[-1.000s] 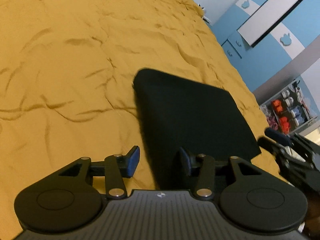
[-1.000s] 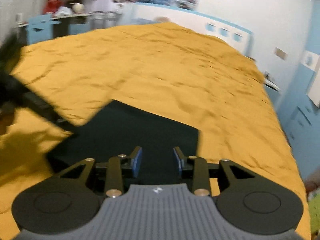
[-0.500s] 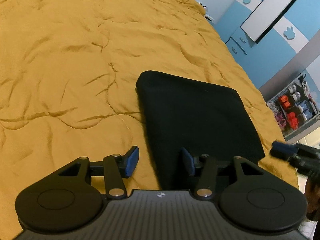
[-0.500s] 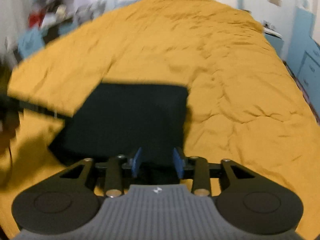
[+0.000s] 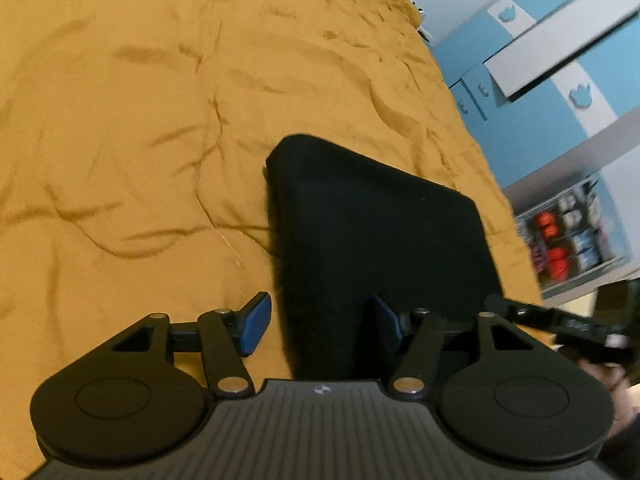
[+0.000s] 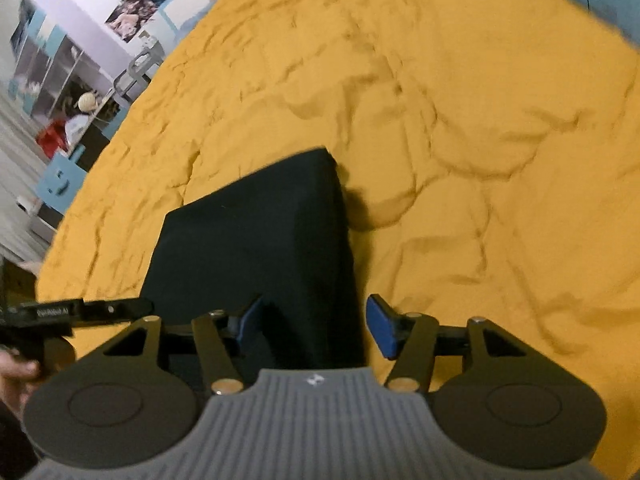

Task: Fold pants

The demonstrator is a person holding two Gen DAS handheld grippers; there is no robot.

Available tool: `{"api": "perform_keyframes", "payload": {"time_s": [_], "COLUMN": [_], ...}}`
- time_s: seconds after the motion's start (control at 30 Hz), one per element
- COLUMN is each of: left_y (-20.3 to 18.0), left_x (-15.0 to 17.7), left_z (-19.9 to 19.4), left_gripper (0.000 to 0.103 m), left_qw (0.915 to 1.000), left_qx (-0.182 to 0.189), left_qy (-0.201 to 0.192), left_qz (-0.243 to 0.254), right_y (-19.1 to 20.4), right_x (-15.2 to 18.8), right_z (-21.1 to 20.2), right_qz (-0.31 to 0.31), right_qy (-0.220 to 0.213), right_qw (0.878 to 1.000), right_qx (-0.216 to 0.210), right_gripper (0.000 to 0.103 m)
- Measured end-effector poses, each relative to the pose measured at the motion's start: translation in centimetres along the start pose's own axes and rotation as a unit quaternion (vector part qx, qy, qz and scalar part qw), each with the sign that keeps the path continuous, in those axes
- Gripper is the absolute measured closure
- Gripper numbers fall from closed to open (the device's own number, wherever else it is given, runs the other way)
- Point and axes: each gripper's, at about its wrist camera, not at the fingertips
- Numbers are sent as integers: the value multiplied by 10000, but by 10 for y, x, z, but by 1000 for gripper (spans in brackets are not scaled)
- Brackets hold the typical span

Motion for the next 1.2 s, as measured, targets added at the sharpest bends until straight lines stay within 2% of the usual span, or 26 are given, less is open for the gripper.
{"api": "perform_keyframes", "payload": {"time_s": [0.27,0.4,0.43,0.47,0.5,0.53,0.6,0.67,0.77,0.87,1.03,1.1,1.2], "left_y": [18,19,18,18,17,16,15,16,14,4,8,15,31], "left_x": [-9,-11,-10,-10,-10,-10,-9,-9,-5,5,25,37,59], "left_z": [20,32,35,37,38,37,33,23,4,-21,-59,-63,-53], "left_gripper": [33,30,32,35,42,53,62,69,73,74,74,74,74], "left_qw": [9966,9948,9936,9923,9921,9930,9933,9918,9868,9845,9687,9674,9744], "left_qx": [499,602,672,766,759,665,654,811,1179,1452,2109,2100,1777], "left_qy": [305,345,366,406,403,349,331,352,476,476,722,859,977], "left_qz": [-588,-744,-833,-887,-918,-913,-896,-926,-1005,-864,-1089,-1123,-969], "right_y": [-21,-20,-18,-16,-15,-13,-10,-9,3,25,49,58,63], "right_x": [4,-1,-1,-1,-1,0,1,2,1,2,20,41,78], "right_z": [37,54,57,59,62,62,57,43,17,-16,-75,-85,-78], "right_qz": [326,310,331,383,447,466,490,592,560,478,728,849,960], "right_qy": [337,200,113,77,62,51,-24,-165,-363,-551,-806,-771,-528], "right_qw": [9956,9939,9931,9922,9917,9915,9903,9884,9860,9838,9750,9723,9745], "right_qx": [-814,-1037,-1121,-1185,-1202,-1216,-1299,-1392,-1527,-1640,-1939,-2038,-1957], "right_gripper": [21,21,23,32,42,47,66,76,79,80,80,80,80]}}
Point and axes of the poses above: each gripper's, at about its wrist camera, not at the fingertips, and z roughly the way its jaws point, y to its left, x to its underside, and after that the axes turned 15 degrees about -z, right-handed
